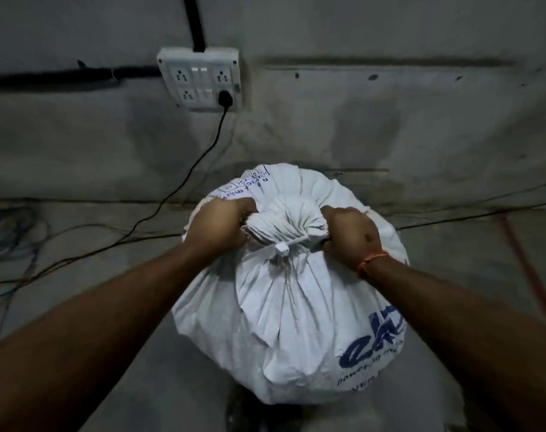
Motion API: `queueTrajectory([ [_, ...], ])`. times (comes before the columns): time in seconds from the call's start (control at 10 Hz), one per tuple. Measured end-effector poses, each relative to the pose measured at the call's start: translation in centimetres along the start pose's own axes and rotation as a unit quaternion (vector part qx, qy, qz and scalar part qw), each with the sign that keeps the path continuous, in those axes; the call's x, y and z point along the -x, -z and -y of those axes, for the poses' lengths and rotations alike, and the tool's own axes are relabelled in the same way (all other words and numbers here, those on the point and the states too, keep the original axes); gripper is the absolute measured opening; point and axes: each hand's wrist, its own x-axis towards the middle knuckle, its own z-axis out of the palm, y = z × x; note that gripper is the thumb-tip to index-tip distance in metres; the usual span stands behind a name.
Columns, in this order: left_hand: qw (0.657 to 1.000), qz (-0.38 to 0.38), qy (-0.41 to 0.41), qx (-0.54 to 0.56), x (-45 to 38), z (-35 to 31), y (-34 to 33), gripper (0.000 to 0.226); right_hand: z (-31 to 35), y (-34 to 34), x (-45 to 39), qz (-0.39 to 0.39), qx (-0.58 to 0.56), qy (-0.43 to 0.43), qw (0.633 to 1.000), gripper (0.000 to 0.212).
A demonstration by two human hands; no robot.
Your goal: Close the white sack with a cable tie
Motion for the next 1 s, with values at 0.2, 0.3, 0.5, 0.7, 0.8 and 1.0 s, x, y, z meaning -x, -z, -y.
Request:
queueTrajectory([
  [0.2,0.997,0.056,0.047,-0.007,0.9,5.3,-13.4,0.038,-3.3,-14.8,-0.4,0.04,-0.008,-0.039,0.998,0.027],
  [0.3,0.996,0.077,0.052,0.0,2.0,7.3,-19.1,0.045,-4.6,-21.6,0.7,0.075,-0.014,-0.055,0.996,0.033],
  [0.5,0.993,0.059,0.06,-0.087,5.1,8.4,-26.3,0.063,-5.3,-28.3,2.9,0.051,0.012,-0.108,0.993,0.063],
  [0.7,0.977,0.186,0.089,-0.062,5.9,8.7,-26.5,0.095,-4.1,-27.6,3.4,0.145,-0.004,-0.127,0.981,0.087],
  [0.8,0.975,0.192,0.109,0.029,5.3,8.6,-24.0,0.087,-4.0,-25.8,3.3,0.191,-0.039,-0.135,0.971,0.099],
  [1.0,0.984,0.104,0.118,0.078,4.1,7.2,-16.7,0.078,-3.9,-18.0,3.2,0.143,-0.08,-0.116,0.98,0.1],
])
